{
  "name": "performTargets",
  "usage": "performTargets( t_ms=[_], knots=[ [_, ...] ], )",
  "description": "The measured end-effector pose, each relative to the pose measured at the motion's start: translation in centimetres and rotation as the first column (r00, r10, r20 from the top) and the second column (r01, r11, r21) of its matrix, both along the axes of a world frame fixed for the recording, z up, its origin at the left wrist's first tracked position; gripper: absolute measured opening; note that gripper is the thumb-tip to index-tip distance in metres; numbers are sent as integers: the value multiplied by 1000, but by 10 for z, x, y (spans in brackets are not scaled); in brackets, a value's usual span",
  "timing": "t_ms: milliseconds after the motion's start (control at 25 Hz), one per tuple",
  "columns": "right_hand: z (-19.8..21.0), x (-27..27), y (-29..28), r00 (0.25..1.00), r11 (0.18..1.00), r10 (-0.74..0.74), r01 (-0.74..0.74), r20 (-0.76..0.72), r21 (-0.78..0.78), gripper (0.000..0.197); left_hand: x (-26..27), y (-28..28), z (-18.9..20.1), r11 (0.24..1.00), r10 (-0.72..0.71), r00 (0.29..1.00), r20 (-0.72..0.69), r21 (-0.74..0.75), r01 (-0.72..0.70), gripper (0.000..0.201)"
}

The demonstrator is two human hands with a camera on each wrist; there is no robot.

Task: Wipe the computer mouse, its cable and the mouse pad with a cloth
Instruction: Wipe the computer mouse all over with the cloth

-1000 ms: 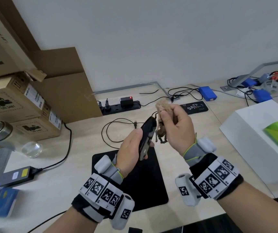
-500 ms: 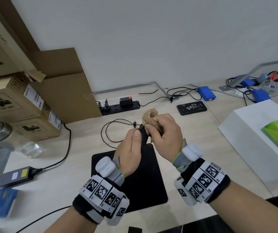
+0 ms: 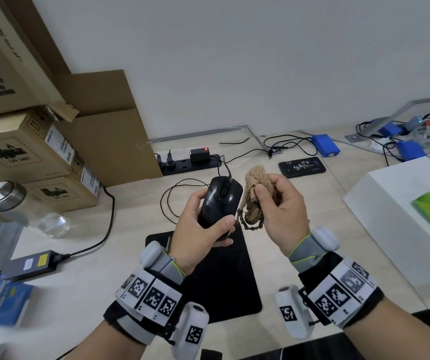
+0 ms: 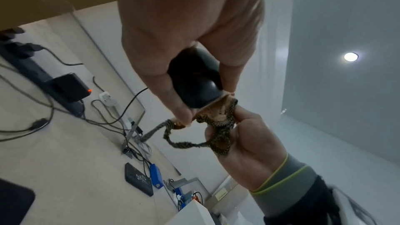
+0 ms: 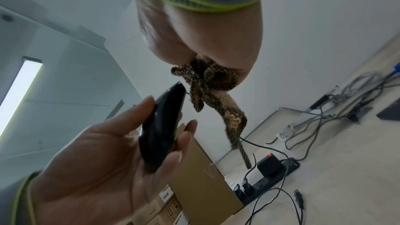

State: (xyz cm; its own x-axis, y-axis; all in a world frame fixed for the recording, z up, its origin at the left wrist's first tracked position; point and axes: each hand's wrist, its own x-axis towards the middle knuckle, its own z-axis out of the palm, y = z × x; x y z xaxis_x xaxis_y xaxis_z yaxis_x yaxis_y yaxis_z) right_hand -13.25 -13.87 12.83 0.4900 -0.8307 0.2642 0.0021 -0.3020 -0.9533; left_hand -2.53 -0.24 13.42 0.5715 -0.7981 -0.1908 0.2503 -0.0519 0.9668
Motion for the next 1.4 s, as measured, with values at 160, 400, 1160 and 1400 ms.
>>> performTargets(
  t_ms=[160,400,1160,1400],
  knots=[
    [0,-3,6,999,999,28,-28,16,-26,14,-5,-4,1,1000,-1,1000,27,-20,2,48],
    [2,-5,8,999,999,23,-23,24,-28,19,-4,-6,4,998,-46,995,-94,-54,41,47],
    [-8,1,17,995,918,89,-97,-40,-384,16,4,-7,-8,995,-79,996,40,-58,81,58],
    [-8,6,5,999,950,-5,-7,-38,-312,15,8,-5,-11,993,-112,993,46,-42,114,58]
  ],
)
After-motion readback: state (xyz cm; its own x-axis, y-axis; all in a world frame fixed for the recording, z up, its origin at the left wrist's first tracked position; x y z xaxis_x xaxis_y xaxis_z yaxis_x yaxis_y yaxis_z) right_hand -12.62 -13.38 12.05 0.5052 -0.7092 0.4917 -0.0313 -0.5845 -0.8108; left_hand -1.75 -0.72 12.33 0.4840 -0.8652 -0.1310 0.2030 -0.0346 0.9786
